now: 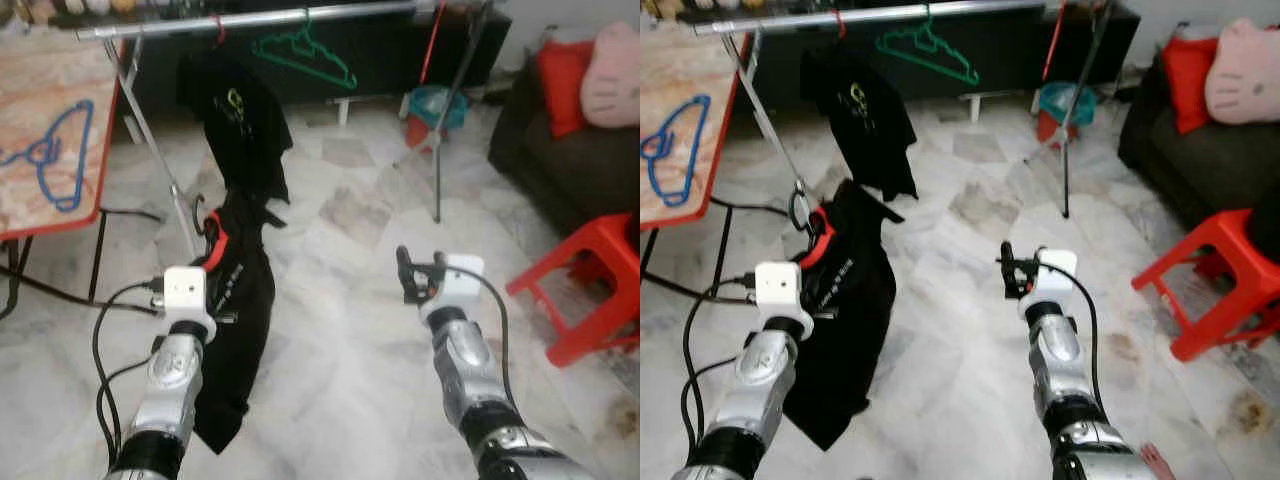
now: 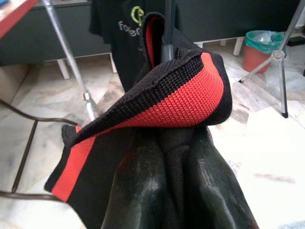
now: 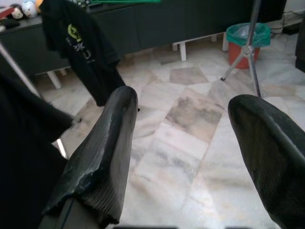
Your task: Hang hanger
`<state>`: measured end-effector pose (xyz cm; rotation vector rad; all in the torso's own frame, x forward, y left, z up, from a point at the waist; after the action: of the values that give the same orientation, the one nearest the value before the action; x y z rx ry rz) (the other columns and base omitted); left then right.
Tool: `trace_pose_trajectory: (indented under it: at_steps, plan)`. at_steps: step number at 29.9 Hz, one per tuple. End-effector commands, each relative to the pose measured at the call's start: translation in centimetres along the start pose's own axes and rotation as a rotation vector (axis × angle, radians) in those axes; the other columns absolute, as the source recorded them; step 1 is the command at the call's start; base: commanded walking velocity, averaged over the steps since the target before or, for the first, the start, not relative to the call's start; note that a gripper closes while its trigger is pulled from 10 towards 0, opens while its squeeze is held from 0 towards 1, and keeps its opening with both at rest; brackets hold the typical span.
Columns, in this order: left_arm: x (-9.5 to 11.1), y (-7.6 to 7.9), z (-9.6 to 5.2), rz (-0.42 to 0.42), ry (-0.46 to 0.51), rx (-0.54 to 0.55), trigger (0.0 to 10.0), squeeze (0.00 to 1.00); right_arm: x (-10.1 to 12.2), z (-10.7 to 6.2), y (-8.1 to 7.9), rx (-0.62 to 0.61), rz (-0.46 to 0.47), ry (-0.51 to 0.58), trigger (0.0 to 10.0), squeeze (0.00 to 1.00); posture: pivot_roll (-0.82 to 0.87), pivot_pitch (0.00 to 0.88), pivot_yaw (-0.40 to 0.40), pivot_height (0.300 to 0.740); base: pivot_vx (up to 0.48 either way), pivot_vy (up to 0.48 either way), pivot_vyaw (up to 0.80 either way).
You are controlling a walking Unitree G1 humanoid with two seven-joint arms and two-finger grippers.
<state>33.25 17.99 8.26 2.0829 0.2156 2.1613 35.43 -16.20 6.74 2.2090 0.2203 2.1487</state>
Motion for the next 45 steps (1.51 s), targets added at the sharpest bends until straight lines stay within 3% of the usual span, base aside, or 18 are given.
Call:
trace_pose_trajectory:
  at_steps: [1, 28, 45]
  plan:
    - [0.7, 1.2, 0.3, -0.003, 0.035, -0.035, 10.0, 0.00, -0.4, -0.3, 0.9, -0.019, -0.009, -0.014, 10.0, 0.00, 0.01, 0.106, -0.049, 0.740, 0.390, 0.000, 0.00]
    - [0.3, 2.2, 0.2, -0.003, 0.026, -0.075, 10.0, 0.00, -1.1, -0.7, 0.8, -0.035, -0.008, -0.037, 10.0, 0.00, 0.01, 0.034, -0.044, 0.740, 0.390, 0.000, -0.11]
    - [0.6, 2.2, 0.4, 0.002, 0.031, -0.079, 10.0, 0.00, -1.1, -0.5, 1.0, -0.045, -0.005, -0.049, 10.0, 0.00, 0.01, 0.073, -0.041, 0.740, 0.392, 0.000, -0.14]
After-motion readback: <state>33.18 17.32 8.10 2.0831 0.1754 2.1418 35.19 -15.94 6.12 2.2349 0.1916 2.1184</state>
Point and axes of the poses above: a point about 5 cm out from each wrist's last joint towards the gripper, its own z axis pointing out of the wrist towards the gripper, its own x axis along the axis of the wrist's last joint, y = z × x, the point moved 2 cm from there along z, pointing out of the wrist towards the gripper, and after that the axes turned 15 degrees about -z, right-handed, at the moved point
